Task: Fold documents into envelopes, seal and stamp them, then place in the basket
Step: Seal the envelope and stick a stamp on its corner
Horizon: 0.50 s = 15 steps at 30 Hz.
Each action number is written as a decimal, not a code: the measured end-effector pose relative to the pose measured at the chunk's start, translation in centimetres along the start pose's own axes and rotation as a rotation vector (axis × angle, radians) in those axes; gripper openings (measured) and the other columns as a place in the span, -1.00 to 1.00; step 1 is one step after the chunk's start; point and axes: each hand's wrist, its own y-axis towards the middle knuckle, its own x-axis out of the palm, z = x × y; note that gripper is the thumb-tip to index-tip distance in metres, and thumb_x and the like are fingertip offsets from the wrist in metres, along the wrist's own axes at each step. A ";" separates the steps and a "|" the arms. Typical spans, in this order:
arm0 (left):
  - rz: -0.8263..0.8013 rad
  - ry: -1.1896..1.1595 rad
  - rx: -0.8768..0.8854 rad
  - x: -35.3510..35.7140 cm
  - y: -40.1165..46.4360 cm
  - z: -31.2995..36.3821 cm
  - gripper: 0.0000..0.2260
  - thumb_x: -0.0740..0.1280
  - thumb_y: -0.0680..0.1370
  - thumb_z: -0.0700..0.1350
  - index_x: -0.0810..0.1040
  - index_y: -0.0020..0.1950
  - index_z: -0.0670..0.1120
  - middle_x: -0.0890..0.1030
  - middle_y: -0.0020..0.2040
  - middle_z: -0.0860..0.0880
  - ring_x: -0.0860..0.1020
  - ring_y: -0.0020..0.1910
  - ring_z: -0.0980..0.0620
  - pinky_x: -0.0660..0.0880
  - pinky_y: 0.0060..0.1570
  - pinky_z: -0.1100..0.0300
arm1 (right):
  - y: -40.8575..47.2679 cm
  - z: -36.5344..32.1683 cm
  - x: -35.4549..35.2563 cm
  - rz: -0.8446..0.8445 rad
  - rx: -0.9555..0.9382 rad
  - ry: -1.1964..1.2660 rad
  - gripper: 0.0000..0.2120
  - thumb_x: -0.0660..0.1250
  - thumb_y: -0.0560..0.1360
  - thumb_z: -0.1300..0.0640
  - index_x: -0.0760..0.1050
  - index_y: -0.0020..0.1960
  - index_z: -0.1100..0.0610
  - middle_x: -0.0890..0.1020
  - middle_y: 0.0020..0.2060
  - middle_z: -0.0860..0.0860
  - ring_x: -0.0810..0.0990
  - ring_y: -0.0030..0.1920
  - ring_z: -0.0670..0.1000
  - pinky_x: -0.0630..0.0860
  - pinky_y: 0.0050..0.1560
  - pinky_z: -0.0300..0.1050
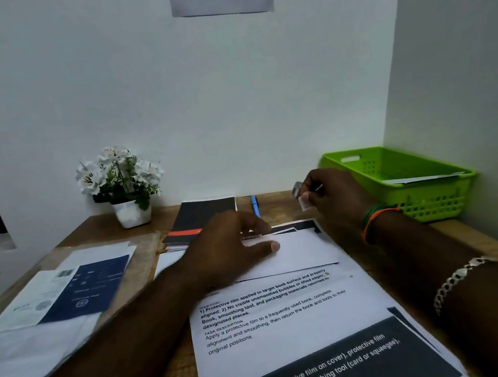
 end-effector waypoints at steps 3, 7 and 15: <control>-0.072 0.009 -0.001 0.3 -0.4 -0.1 -0.64 0.57 0.38 0.23 0.68 0.11 0.15 0.65 0.11 0.21 0.58 0.12 0.27 0.52 0.24 0.16 | 0.3 1.4 0.5 -0.013 0.051 -0.052 -0.89 0.37 0.46 0.36 0.60 -0.19 0.21 0.72 -0.16 0.07 0.67 -0.11 0.08 0.60 -0.01 -0.07; -0.086 0.021 -0.009 0.2 -0.3 -0.2 -0.65 0.56 0.37 0.26 0.68 0.08 0.17 0.63 0.12 0.19 0.56 0.15 0.22 0.51 0.26 0.09 | 0.7 2.0 1.2 -0.036 0.111 -0.101 -0.86 0.40 0.47 0.29 0.57 -0.21 0.09 0.70 -0.13 0.05 0.64 -0.08 0.05 0.51 -0.04 -0.17; -0.073 0.041 -0.015 0.4 -0.3 -0.2 -0.64 0.56 0.38 0.23 0.70 0.09 0.11 0.62 0.09 0.16 0.57 0.12 0.20 0.50 0.23 0.14 | 0.1 -0.2 0.5 0.038 0.162 0.107 -0.91 0.38 0.48 0.31 0.60 -0.20 0.21 0.67 -0.28 0.09 0.62 -0.28 0.05 0.48 -0.28 -0.21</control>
